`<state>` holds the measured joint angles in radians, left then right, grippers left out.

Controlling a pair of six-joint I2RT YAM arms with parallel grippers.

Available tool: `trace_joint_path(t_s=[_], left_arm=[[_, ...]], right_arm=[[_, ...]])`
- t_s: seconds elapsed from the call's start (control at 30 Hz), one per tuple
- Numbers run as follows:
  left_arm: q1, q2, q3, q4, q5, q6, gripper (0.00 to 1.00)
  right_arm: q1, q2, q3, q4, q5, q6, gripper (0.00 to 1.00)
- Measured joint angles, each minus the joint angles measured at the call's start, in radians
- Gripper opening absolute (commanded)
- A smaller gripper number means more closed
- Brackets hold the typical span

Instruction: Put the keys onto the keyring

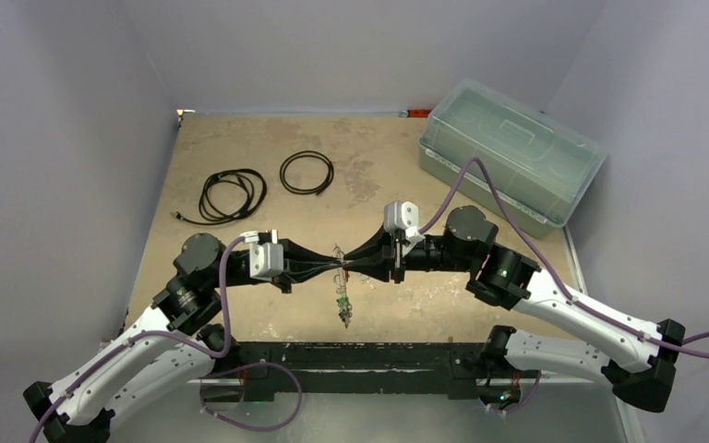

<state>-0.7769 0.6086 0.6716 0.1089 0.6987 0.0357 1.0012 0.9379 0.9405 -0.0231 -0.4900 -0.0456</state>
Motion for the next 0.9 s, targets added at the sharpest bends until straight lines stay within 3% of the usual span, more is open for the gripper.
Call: trace_joint_path(t_s=[0.2, 0.33, 0.43, 0.5, 0.6, 0.73, 0.9], left_arm=[[0.002, 0.001, -0.002, 0.004, 0.0, -0.009, 0.0], [0.002, 0.002, -0.002, 0.003, -0.001, -0.015, 0.01], [0.002, 0.003, 0.004, -0.017, -0.011, 0.005, 0.33], [0.002, 0.011, 0.034, -0.079, -0.031, 0.038, 0.44], [0.002, 0.04, 0.122, -0.222, -0.076, 0.105, 0.45], [0.002, 0.091, 0.272, -0.41, -0.12, 0.188, 0.35], [0.002, 0.171, 0.432, -0.577, -0.113, 0.263, 0.39]], right_arm=[[-0.001, 0.005, 0.0, 0.01, -0.013, 0.002, 0.02], [-0.001, 0.005, 0.0, 0.018, -0.028, -0.001, 0.0], [-0.001, 0.006, 0.0, 0.016, -0.027, -0.003, 0.0], [-0.001, 0.007, 0.0, 0.006, -0.026, -0.004, 0.0], [0.0, 0.026, 0.026, -0.062, -0.014, -0.015, 0.0], [0.011, 0.054, 0.076, -0.179, 0.031, -0.029, 0.0], [0.042, 0.055, 0.118, -0.286, 0.082, -0.05, 0.0]])
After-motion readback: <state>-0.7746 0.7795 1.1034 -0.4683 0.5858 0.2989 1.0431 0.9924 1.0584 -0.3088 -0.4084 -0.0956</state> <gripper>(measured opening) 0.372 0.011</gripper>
